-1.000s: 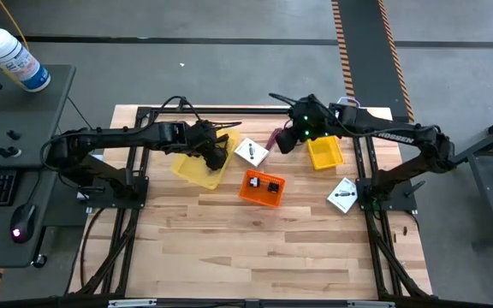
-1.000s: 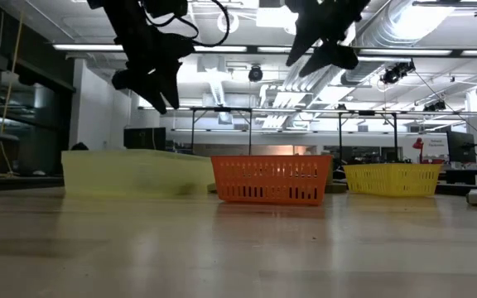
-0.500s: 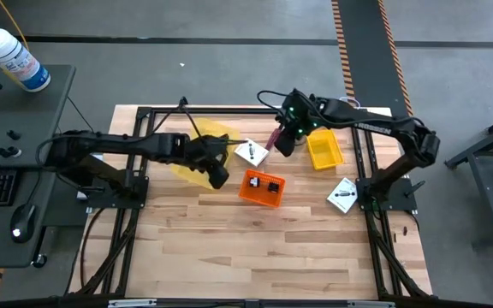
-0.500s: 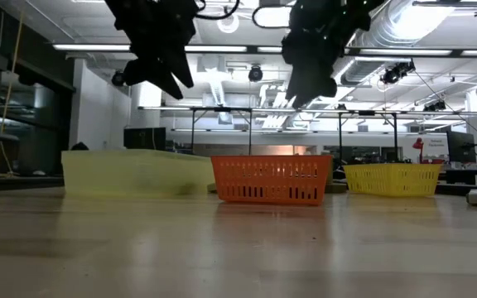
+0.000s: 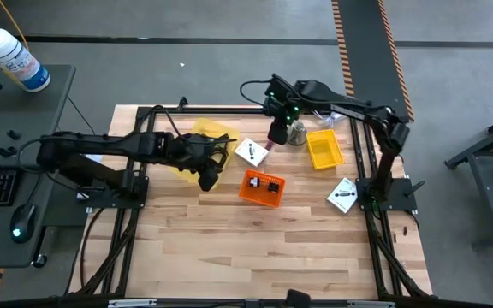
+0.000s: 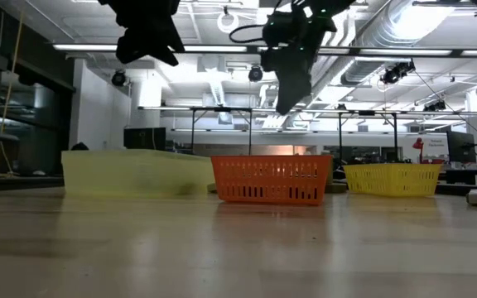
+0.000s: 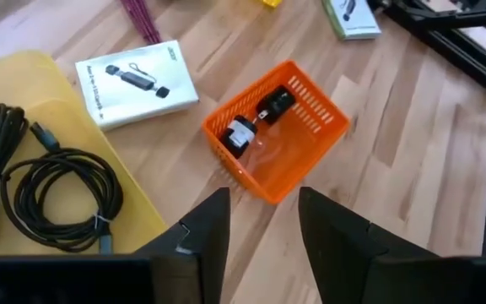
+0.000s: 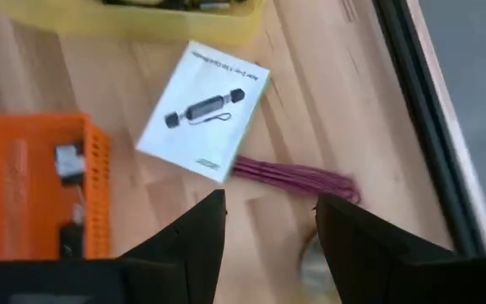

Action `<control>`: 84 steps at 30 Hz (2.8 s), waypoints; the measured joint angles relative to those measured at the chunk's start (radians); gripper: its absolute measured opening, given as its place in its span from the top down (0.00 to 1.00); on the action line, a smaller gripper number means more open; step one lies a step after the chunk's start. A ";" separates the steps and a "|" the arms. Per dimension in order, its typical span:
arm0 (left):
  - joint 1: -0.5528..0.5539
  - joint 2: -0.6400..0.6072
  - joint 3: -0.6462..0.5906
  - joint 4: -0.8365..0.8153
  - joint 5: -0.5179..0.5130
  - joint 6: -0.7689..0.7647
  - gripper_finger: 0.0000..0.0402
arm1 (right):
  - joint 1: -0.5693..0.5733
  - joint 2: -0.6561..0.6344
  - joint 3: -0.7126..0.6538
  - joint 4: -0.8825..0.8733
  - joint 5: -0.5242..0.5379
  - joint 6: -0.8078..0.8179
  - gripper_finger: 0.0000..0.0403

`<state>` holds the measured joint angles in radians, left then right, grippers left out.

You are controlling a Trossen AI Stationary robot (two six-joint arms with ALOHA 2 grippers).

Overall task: Pick and place items into bin
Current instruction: Put the pink charger cable into the light yellow bin

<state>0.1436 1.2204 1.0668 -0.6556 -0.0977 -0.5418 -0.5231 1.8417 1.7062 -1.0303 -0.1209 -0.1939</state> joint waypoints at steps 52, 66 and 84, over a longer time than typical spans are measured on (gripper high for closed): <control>0.036 -0.077 0.000 0.236 -0.051 0.163 0.69 | -0.150 0.367 0.209 -0.163 -0.091 -0.929 0.60; 0.222 -0.204 0.000 0.234 0.117 0.205 0.69 | -0.131 0.435 0.209 -0.161 -0.073 -0.907 0.58; 0.243 -0.204 0.000 0.182 0.162 0.227 0.69 | -0.131 0.497 0.209 -0.120 -0.052 -0.880 0.35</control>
<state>0.3862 1.0168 1.0668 -0.4732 0.0639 -0.3152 -0.6540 2.3387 1.9156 -1.1507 -0.1731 -1.0734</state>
